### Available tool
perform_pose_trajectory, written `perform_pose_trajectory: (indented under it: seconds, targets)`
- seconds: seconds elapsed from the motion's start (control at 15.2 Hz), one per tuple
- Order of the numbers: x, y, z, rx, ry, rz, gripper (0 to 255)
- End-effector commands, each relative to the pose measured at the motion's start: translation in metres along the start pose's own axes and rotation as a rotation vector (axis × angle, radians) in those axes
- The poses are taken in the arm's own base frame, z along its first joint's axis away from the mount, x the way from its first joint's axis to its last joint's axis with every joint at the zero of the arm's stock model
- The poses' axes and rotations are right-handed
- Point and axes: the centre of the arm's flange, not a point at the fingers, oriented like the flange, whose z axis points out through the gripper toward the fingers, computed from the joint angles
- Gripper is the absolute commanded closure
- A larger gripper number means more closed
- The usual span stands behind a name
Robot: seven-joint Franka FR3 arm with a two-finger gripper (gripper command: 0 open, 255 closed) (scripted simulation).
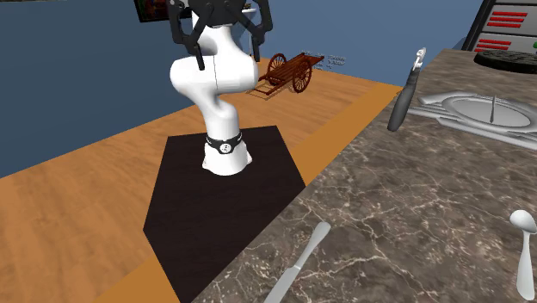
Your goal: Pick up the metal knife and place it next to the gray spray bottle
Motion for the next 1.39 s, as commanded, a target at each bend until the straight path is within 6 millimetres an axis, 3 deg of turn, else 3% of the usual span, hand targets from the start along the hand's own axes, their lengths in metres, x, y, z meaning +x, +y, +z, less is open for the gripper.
perform_pose_trajectory:
  seconds: [0.0, 0.66, 1.32]
  targets:
    - [0.0, 0.0, 0.0, 0.0, 0.0, 0.0, 0]
    - [0.078, -0.055, 0.091, -0.062, 0.052, 0.321, 0]
    - [0.173, -0.076, 0.18, -0.124, 0.103, 0.643, 0]
